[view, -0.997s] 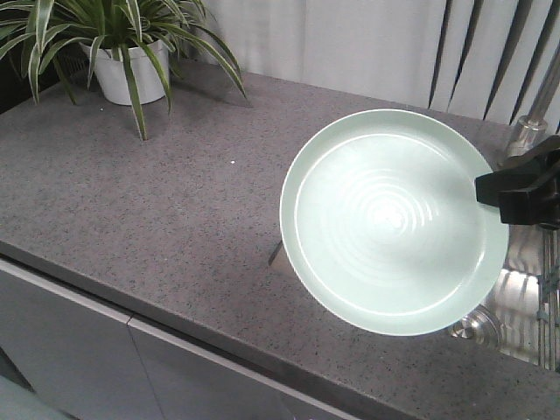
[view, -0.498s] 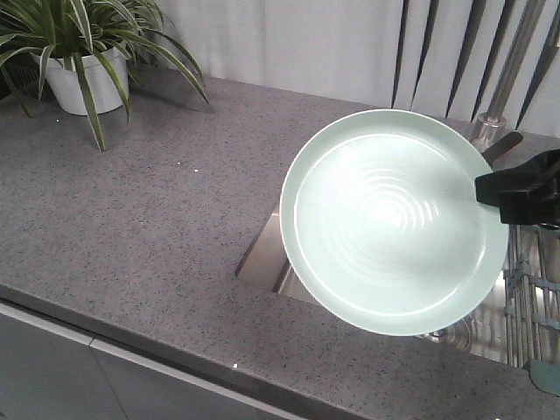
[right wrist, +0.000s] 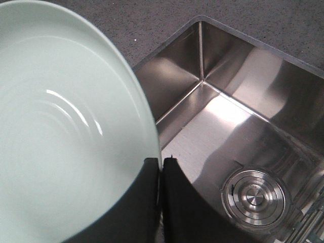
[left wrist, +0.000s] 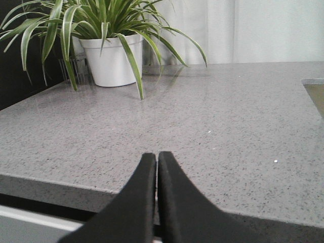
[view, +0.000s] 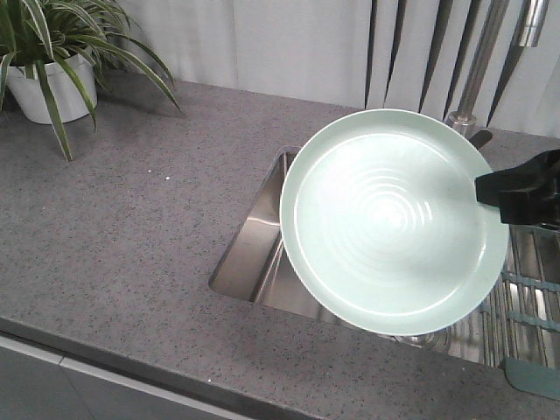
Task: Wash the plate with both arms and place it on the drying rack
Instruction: 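Drive the base up to the steel sink holding the plate above it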
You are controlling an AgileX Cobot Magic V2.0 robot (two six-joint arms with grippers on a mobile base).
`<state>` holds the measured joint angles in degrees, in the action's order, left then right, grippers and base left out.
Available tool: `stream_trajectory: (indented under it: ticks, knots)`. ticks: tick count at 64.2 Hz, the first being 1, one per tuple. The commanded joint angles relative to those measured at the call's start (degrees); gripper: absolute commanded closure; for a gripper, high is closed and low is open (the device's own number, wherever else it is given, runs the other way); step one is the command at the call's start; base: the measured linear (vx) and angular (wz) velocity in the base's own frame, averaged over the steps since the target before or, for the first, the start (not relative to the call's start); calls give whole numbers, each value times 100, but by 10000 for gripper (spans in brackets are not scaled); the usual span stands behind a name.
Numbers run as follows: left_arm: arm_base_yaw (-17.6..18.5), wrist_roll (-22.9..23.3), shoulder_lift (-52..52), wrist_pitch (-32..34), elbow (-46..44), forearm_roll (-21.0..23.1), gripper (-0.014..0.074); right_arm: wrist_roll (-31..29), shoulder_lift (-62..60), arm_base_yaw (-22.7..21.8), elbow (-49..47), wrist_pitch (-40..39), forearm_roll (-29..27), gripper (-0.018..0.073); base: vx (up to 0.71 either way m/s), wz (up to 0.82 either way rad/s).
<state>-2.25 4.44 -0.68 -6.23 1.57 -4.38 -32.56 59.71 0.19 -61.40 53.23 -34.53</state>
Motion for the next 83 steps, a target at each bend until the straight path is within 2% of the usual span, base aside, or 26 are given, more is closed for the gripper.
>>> stream_trajectory:
  ticks: [1, 83]
  knots:
    - [-5, 22, -85, 439, 106, 49, 603, -32, -92, -44, -160, -270, -234, 566, 2, -10]
    - [-5, 22, -85, 439, 106, 49, 603, -32, -92, -44, -160, -270, -234, 566, 2, -12]
